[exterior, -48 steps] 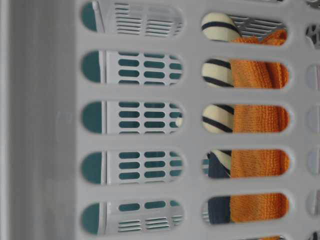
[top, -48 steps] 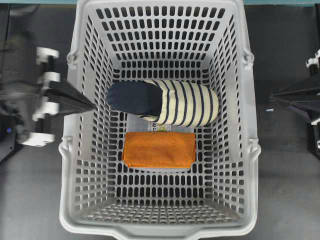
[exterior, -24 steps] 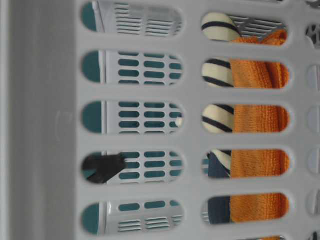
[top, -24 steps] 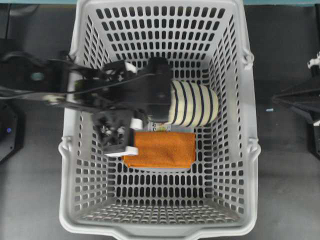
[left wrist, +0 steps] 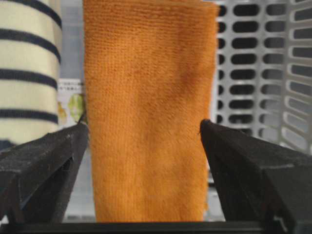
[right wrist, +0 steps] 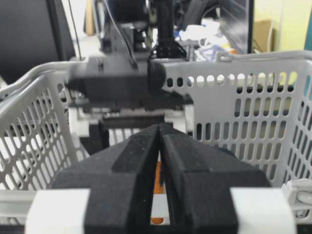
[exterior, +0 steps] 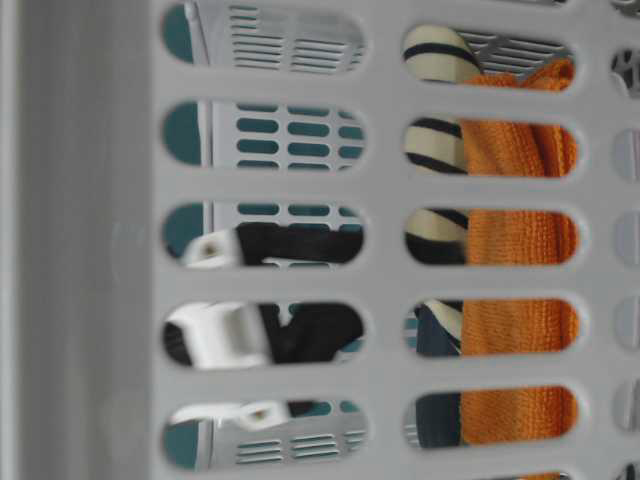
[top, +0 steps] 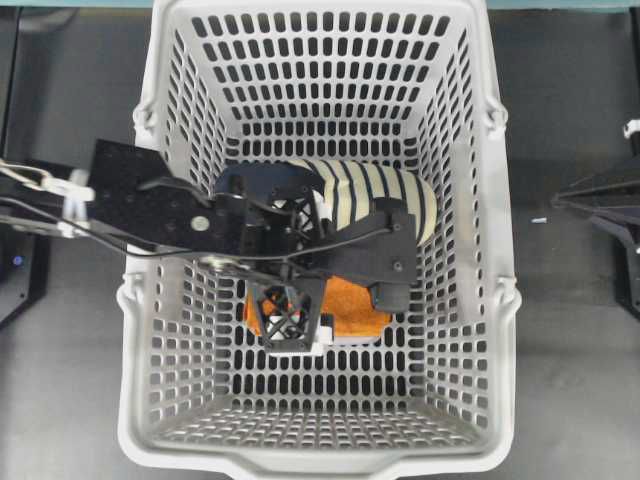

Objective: Pick up the orange cloth from the shopping basket with the left arm.
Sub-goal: 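Lower the left gripper and pinch the orange cloth's edge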

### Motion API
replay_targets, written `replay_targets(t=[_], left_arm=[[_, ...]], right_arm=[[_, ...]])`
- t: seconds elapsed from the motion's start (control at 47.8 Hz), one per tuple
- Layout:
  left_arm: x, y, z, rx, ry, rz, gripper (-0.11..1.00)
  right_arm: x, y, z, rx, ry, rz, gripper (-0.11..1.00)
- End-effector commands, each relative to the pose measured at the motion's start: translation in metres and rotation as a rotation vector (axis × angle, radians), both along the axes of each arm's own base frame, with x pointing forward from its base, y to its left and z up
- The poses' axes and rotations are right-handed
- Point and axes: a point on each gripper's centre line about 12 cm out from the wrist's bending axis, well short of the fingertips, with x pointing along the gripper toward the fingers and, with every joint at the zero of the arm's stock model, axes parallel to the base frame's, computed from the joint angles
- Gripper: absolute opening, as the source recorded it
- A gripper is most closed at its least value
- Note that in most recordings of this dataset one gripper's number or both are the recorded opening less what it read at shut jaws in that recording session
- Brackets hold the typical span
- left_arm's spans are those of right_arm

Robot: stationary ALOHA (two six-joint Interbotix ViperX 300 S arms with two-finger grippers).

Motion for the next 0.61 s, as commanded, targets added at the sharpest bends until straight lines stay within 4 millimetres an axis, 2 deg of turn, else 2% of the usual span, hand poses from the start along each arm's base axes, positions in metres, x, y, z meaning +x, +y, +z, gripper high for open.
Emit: replay_targets(t=[0.0, 0.209, 0.335, 0.439, 0.502, 0.586], left_arm=[[0.005, 0.0, -0.001, 0.0, -0.012, -0.001, 0.89], [0.009, -0.001, -0.022, 0.006, 0.027, -0.004, 0.87], [0.009, -0.001, -0.023, 0.006, 0.029, -0.005, 0.79], [0.008, -0.003, -0.023, 0.012, 0.029, -0.02, 0.58], [0.009, -0.004, -0.02, 0.012, 0.022, -0.022, 0.4], [0.01, -0.003, -0.006, 0.01, -0.004, -0.022, 0.17]], right_arm=[[0.0, 0.001, 0.005, 0.002, -0.011, 0.003, 0.0], [-0.001, 0.001, 0.003, 0.005, -0.001, 0.003, 0.0], [-0.001, 0.001, 0.004, 0.002, -0.003, 0.003, 0.0], [-0.001, 0.001, 0.004, 0.003, -0.005, 0.003, 0.0], [-0.002, 0.0, 0.004, 0.005, -0.006, 0.003, 0.0], [-0.002, 0.0, 0.006, 0.003, -0.011, 0.003, 0.0]])
